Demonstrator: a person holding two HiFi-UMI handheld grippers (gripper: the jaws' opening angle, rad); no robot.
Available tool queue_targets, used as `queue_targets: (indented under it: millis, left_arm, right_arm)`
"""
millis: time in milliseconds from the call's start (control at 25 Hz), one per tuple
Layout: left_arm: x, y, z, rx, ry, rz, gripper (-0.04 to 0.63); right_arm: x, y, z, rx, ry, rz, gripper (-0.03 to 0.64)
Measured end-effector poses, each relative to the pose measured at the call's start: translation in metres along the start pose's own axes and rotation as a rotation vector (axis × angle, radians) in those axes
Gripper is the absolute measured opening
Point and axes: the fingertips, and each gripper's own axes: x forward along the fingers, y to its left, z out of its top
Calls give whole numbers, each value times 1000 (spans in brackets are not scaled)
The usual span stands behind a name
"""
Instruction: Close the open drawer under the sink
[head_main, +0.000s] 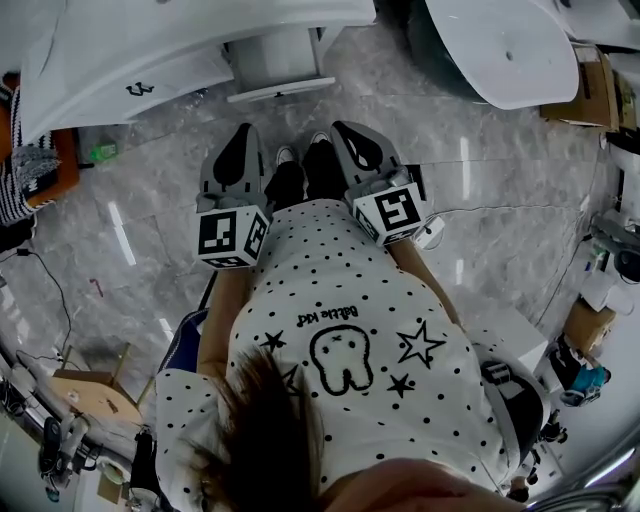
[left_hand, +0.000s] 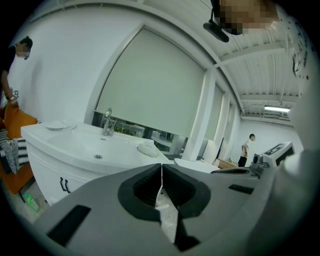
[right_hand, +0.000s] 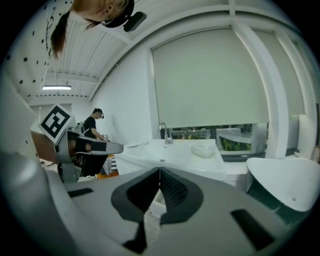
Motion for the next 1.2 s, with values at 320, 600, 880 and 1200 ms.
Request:
queue_targets:
  millis: [320,600,880,1200]
  left_arm:
    - [24,-5,11,-11,-21,42,9]
    - [65,1,27,16,-48,106,9]
    - [90,3,25,21,-50,177,9]
    - [105,0,26,-11,-89,269,9]
  right_arm:
    - [9,-32,12,-19,3,38,14]
    - [37,-71,17,-26,27,87,14]
    - [48,-106,17,-29,23,103,14]
    - [47,-152,17,-15,16,109,14]
